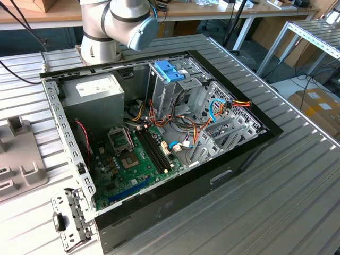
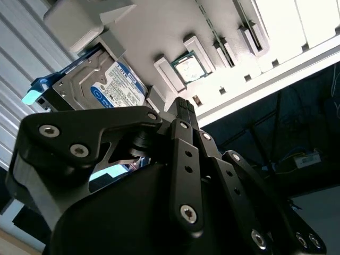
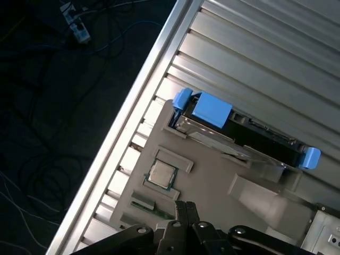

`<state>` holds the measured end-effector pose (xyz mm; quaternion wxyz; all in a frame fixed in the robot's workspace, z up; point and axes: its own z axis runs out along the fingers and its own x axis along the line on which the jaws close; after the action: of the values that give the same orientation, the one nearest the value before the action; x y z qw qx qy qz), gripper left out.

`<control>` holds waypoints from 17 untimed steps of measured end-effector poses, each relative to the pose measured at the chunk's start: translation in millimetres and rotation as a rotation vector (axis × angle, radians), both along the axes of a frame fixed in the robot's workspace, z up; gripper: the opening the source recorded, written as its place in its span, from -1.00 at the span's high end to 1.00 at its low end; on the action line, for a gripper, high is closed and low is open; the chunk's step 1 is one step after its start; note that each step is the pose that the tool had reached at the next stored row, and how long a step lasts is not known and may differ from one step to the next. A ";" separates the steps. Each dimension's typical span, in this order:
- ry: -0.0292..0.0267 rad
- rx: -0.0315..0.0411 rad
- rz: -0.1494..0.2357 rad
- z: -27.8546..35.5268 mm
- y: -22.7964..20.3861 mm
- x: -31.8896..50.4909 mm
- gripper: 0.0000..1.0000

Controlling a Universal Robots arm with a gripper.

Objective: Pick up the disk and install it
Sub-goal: 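Pick up the disk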

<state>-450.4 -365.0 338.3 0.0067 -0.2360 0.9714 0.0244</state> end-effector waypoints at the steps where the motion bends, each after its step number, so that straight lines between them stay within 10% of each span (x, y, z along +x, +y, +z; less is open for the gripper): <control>1: 0.0000 -0.0001 0.016 0.0 0.0 0.0 0.79; 17: 0.0000 0.0000 0.174 0.0 0.0 0.0 0.79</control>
<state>-450.3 -365.0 338.3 0.0045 -0.3197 0.9472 0.0249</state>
